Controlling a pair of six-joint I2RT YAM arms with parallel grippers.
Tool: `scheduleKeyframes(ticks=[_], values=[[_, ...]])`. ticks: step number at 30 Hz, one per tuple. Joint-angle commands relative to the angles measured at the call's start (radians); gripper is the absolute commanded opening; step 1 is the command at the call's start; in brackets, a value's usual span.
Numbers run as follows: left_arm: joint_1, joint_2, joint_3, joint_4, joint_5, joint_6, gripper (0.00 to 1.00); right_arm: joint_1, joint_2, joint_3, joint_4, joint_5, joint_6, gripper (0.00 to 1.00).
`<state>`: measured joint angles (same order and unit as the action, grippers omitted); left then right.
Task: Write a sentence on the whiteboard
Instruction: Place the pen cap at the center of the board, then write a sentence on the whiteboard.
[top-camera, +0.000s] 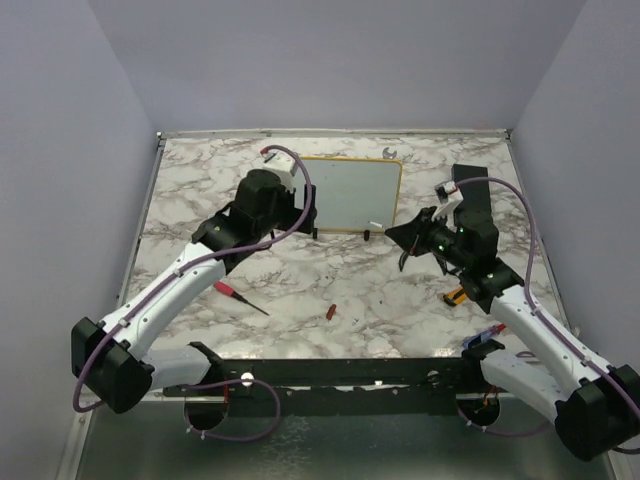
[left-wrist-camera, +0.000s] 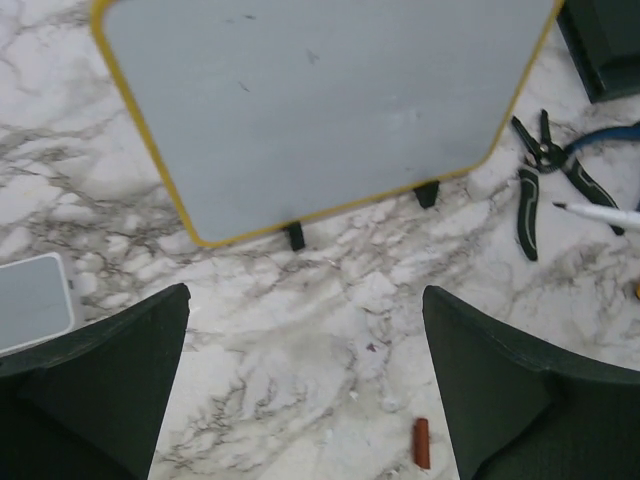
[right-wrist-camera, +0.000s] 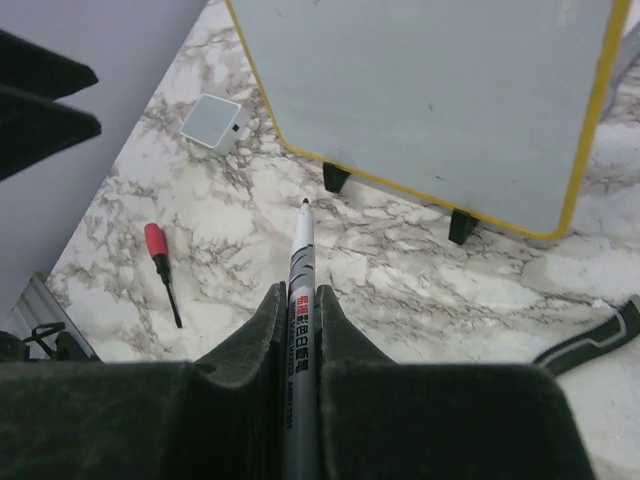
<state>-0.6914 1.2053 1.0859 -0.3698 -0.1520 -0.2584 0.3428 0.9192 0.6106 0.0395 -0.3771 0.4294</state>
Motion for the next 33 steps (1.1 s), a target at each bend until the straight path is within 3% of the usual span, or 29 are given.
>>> scheduleKeyframes(ticks=[1, 6, 13, 20, 24, 27, 33], values=[[0.191, 0.026, 0.039, -0.030, 0.129, 0.105, 0.99, 0.119, 0.039, 0.020, 0.149, 0.192, -0.008, 0.00], [0.355, 0.037, 0.003, 0.094, 0.247, 0.080, 0.98, 0.263, 0.174, 0.061, 0.293, 0.321, -0.024, 0.00], [0.454, 0.085, 0.008, 0.252, 0.364, 0.057, 0.87, 0.357, 0.424, 0.191, 0.444, 0.371, -0.053, 0.00], [0.472, 0.209, 0.065, 0.397, 0.419, -0.026, 0.95, 0.368, 0.579, 0.286, 0.533, 0.415, -0.066, 0.00], [0.476, 0.281, 0.091, 0.495, 0.452, -0.098, 0.95, 0.377, 0.637, 0.334, 0.558, 0.410, -0.093, 0.00], [0.476, 0.310, 0.081, 0.569, 0.508, -0.110, 0.90, 0.382, 0.673, 0.361, 0.565, 0.408, -0.101, 0.00], [0.511, 0.333, -0.002, 0.683, 0.540, -0.165, 0.95, 0.389, 0.737, 0.398, 0.563, 0.400, -0.111, 0.00]])
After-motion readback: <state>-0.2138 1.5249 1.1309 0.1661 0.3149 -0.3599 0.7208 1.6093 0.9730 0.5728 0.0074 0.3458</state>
